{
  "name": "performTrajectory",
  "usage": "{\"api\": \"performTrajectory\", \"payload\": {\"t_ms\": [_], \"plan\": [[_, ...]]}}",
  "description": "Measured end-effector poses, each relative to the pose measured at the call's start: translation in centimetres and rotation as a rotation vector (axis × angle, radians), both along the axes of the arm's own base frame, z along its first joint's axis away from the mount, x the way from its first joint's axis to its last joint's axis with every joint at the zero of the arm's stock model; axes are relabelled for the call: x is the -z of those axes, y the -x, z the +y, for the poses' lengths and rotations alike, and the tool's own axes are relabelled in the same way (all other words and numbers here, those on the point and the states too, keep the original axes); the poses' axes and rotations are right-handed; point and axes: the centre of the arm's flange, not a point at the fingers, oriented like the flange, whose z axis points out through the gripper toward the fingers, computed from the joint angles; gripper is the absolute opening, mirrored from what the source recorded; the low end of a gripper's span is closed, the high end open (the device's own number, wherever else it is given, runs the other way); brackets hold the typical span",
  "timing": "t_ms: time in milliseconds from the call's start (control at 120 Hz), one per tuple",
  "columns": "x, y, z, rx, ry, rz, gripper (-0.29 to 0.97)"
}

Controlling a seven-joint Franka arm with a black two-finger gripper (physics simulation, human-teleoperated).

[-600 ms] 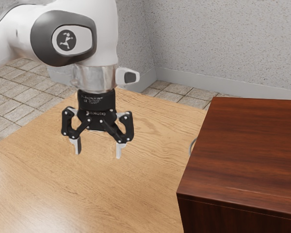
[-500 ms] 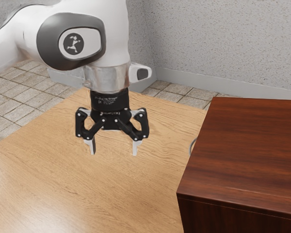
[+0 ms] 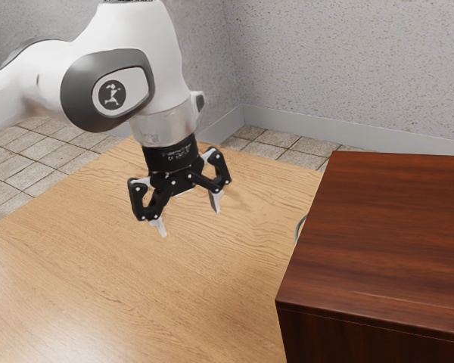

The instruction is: Pull the drawer handle with one arm to open the drawer

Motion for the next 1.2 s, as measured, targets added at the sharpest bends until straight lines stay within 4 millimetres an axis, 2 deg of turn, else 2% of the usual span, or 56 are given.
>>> {"api": "performTrajectory", "payload": {"t_ms": [75,158,217,267,408,525,650,767,917,1067,1200], "plan": [[0.2,-0.7,-0.1,0.04,0.003,-0.05,0.68],[2.6,-0.9,-2.5,0.124,0.014,-0.096,0.68],[2.8,-1.2,-4.5,0.182,0.047,-0.152,0.68],[2.5,-1.4,-5.2,0.215,0.067,-0.2,0.68],[3.1,-0.8,-4.1,0.252,0.097,-0.282,0.67],[4.0,-1.2,-3.2,0.298,0.128,-0.341,0.67],[4.8,-1.8,-3.4,0.37,0.14,-0.39,0.66],[5.5,-0.2,-4.1,0.44,0.133,-0.416,0.66],[5.9,-0.4,-4.7,0.523,0.123,-0.442,0.66],[4.9,-0.5,-5.1,0.606,0.112,-0.434,0.66],[5.2,-0.5,-5.9,0.676,0.105,-0.403,0.66]]}}
